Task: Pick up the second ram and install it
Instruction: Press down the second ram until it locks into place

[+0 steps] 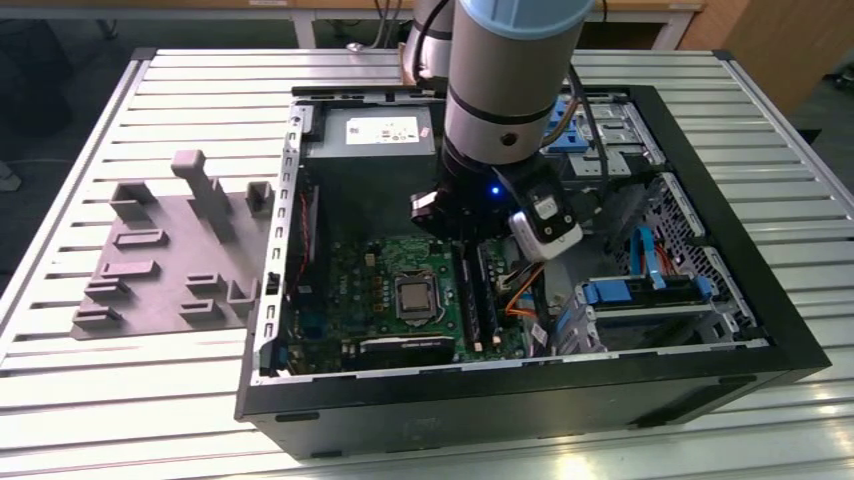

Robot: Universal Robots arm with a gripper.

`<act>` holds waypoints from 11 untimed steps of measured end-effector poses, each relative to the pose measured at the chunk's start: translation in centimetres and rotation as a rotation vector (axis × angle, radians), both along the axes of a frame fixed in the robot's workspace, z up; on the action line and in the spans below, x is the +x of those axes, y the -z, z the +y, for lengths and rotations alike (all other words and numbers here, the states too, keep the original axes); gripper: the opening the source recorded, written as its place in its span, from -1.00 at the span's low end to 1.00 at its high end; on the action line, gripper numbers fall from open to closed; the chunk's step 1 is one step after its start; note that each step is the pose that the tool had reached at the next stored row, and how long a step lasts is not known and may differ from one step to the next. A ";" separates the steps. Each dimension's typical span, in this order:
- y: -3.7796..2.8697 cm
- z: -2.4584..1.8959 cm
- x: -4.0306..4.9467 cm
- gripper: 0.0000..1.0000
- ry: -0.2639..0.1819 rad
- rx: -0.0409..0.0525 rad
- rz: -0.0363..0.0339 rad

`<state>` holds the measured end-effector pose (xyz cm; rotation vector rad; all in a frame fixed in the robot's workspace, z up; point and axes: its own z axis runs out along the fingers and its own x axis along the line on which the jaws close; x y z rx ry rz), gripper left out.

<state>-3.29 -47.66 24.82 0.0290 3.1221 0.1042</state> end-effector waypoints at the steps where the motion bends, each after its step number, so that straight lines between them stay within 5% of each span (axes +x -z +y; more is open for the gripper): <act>1: 0.01 0.09 0.00 -0.79 0.000 0.0011 0.0000; 11: 0.33 1.17 0.05 -0.79 0.000 0.0108 0.0000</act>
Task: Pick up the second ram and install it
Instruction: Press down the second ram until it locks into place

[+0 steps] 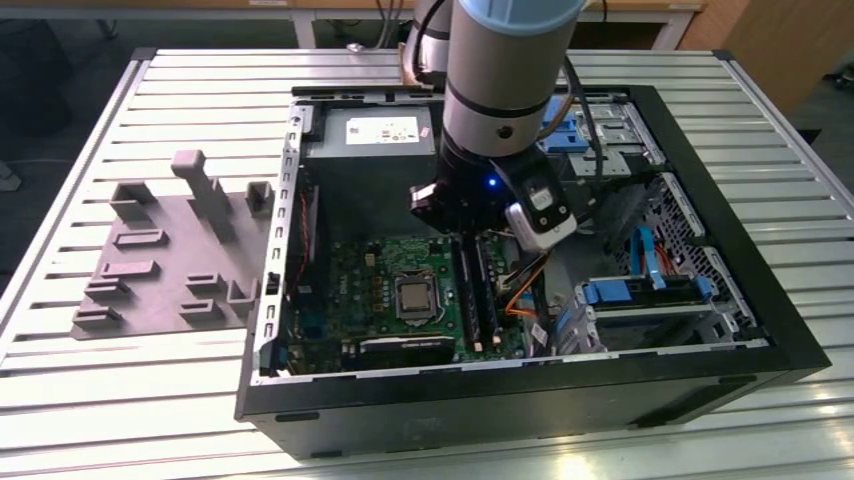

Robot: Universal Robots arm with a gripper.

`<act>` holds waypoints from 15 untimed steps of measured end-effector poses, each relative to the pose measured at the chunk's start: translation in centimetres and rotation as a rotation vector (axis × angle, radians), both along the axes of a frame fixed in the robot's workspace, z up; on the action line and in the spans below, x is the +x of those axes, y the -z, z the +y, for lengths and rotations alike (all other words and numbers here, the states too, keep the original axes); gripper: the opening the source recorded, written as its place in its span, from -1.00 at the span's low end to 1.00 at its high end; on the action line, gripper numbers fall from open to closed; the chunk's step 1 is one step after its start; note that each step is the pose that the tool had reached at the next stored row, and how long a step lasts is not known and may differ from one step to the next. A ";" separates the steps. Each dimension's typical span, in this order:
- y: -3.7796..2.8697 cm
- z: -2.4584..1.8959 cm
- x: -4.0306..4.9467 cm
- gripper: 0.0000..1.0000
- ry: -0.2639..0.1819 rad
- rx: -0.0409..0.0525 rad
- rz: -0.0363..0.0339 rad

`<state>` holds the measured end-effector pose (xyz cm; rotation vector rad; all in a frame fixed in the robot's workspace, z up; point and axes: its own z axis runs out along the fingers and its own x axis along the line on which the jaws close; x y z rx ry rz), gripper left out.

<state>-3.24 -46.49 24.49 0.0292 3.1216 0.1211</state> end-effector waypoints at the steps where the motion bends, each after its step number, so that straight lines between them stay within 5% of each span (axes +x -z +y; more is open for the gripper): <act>1: 0.04 0.12 0.05 -0.79 0.000 0.0001 0.0000; 11: 0.34 1.26 0.20 -0.79 0.033 -0.0002 0.0000; 15: 0.35 1.44 0.73 -0.79 0.035 -0.0081 -0.0001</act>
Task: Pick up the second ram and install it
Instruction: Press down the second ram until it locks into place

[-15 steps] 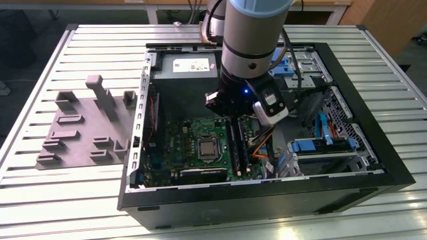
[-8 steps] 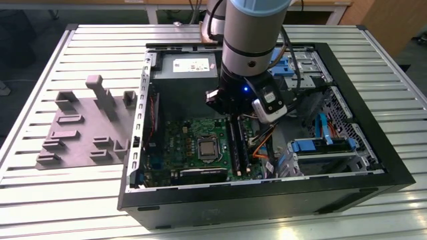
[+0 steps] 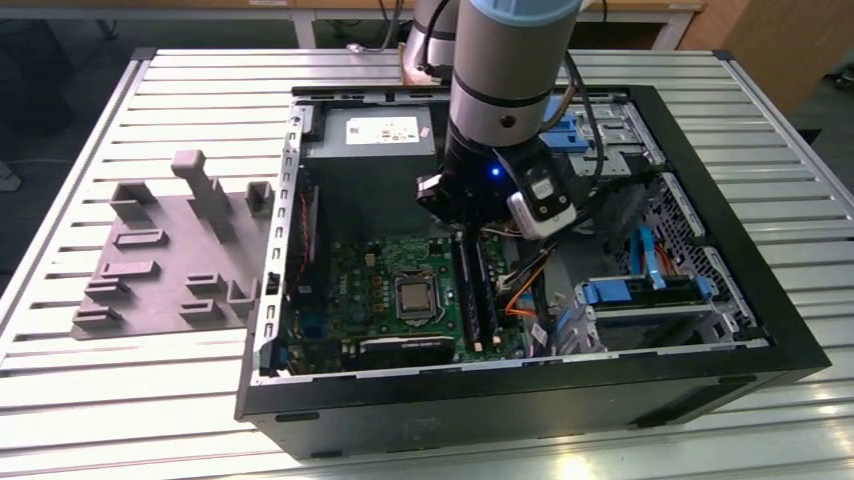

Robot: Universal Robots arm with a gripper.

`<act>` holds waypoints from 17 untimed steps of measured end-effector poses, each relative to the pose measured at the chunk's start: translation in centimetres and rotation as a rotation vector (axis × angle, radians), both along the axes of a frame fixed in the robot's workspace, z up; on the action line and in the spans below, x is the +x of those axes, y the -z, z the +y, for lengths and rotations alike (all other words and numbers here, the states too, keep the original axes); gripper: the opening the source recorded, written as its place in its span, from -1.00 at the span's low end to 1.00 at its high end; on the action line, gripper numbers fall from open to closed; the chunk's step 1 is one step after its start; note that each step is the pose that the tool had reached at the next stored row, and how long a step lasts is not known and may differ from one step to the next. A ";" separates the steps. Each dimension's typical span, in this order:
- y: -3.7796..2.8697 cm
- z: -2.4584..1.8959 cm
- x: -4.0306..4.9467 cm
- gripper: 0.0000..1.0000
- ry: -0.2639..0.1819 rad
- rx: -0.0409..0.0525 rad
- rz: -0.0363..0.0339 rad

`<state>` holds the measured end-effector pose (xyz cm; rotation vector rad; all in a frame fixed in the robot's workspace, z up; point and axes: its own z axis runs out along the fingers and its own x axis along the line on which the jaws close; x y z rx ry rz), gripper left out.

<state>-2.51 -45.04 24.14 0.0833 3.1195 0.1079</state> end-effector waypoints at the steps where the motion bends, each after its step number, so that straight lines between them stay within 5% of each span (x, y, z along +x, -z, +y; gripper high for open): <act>1: 0.01 0.05 0.03 -0.79 0.000 -0.0007 0.0001; 10: 0.63 0.82 -0.07 -0.79 0.000 -0.0012 0.0000; 17: 0.98 0.95 -0.15 -0.79 -0.006 -0.0014 0.0000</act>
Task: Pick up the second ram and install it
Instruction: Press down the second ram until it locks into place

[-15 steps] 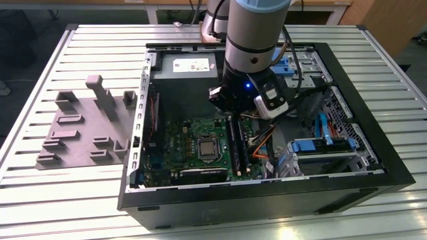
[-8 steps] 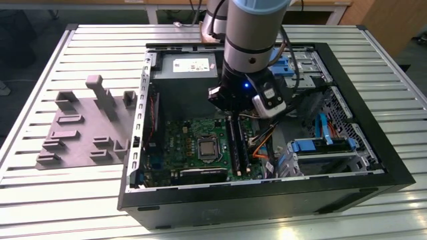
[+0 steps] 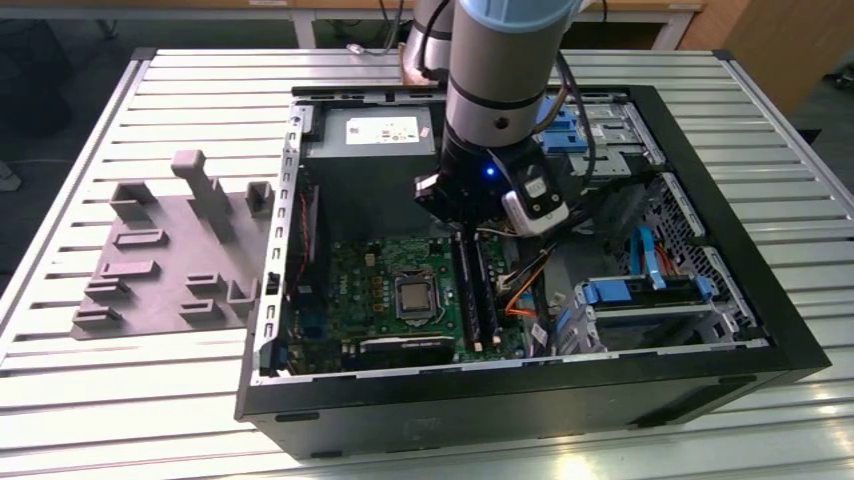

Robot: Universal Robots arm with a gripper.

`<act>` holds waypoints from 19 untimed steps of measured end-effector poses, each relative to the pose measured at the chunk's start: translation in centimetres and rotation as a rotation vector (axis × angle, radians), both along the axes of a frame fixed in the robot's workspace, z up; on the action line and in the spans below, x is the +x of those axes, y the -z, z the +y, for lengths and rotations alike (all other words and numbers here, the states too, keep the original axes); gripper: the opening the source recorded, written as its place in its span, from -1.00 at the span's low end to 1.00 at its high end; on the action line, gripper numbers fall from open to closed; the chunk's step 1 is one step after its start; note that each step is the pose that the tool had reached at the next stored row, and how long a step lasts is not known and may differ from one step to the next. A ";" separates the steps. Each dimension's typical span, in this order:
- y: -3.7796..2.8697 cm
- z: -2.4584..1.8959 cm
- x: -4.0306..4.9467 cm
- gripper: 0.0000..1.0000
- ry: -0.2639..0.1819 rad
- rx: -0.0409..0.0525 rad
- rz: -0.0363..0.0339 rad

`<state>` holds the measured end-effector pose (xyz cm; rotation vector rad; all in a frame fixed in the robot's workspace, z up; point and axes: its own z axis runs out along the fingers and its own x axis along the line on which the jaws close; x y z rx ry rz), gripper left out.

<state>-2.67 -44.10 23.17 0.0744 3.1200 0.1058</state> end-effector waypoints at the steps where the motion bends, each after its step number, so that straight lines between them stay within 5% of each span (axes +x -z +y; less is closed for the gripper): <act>1: 0.04 0.00 0.00 -0.79 -0.005 -0.0001 0.0000; 19: 0.60 0.03 -0.12 -0.79 -0.031 -0.0043 0.0000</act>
